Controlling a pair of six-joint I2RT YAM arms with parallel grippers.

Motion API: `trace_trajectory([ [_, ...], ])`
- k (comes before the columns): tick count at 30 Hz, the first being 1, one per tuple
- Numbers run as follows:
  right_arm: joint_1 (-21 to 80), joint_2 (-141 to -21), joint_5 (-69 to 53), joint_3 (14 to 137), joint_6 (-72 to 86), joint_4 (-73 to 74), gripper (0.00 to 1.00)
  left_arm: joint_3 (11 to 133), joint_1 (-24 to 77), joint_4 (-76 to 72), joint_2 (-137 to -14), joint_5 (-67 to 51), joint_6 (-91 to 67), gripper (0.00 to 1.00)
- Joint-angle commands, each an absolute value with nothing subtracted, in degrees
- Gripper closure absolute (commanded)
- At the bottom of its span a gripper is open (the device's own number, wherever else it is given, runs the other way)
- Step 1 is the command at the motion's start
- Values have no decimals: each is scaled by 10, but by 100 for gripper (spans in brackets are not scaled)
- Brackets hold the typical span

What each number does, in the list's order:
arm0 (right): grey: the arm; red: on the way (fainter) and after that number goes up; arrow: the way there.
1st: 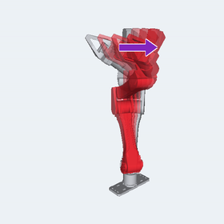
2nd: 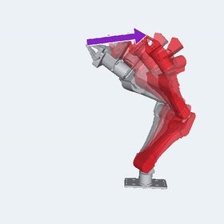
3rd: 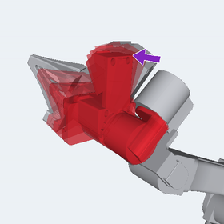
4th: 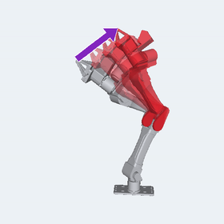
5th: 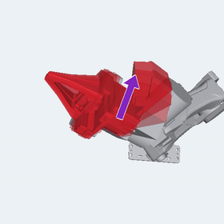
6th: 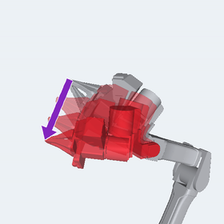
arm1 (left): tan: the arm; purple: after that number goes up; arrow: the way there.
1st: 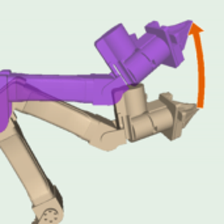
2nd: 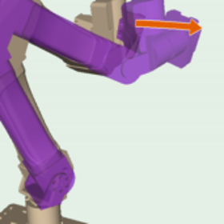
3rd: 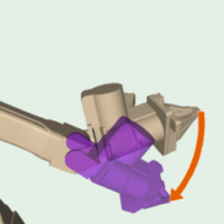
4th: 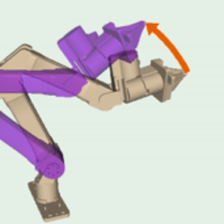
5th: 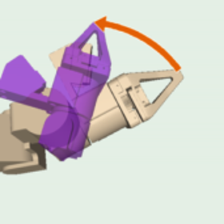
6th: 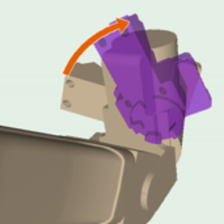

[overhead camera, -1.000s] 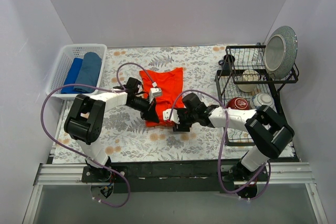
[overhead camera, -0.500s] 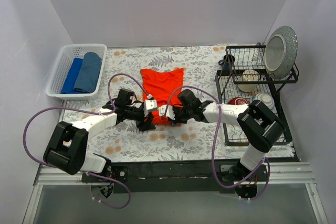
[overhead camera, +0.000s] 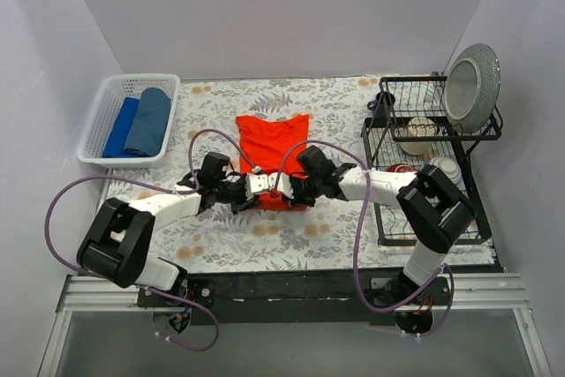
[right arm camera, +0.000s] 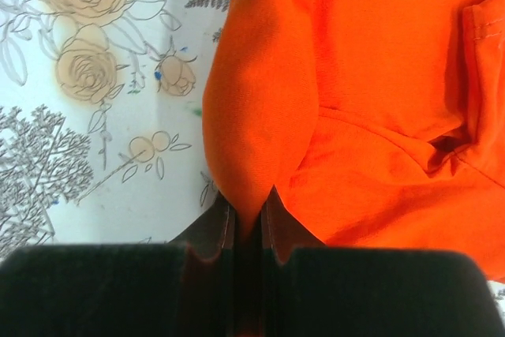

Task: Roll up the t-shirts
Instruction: Roll the T-shirt to the center of the board.

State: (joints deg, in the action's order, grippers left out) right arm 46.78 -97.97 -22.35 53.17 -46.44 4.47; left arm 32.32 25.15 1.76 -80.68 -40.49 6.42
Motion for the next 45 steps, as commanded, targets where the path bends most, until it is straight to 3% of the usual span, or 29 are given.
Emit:
trace_trajectory([
  [1, 450, -989, -285, 573, -459, 153, 99, 400, 237, 204, -837, -430, 88, 97],
  [6, 420, -1012, -351, 633, -502, 338, 99, 500, 210, 450, -898, -504, 147, 100],
  [11, 395, -1048, -388, 696, -543, 471, 99, 574, 192, 583, -997, -547, 185, 100],
  [19, 374, -1196, -426, 827, -599, 640, 99, 634, 157, 564, -1108, -525, 160, 100],
  [31, 329, -1371, -437, 958, -626, 723, 99, 730, 126, 571, -1234, -510, 134, 93],
  [32, 327, -1396, -438, 988, -624, 740, 99, 727, 120, 571, -1232, -506, 134, 92],
  [33, 327, -1409, -432, 1002, -619, 745, 99, 725, 115, 566, -1229, -503, 134, 84],
  [37, 327, -1460, -409, 1054, -569, 747, 99, 688, 87, 493, -1160, -480, 67, 77],
  [42, 326, -1498, -387, 1076, -527, 744, 99, 646, 64, 355, -1005, -426, -43, 69],
  [45, 326, -1511, -386, 1081, -514, 747, 99, 598, 81, 283, -884, -430, -44, 58],
])
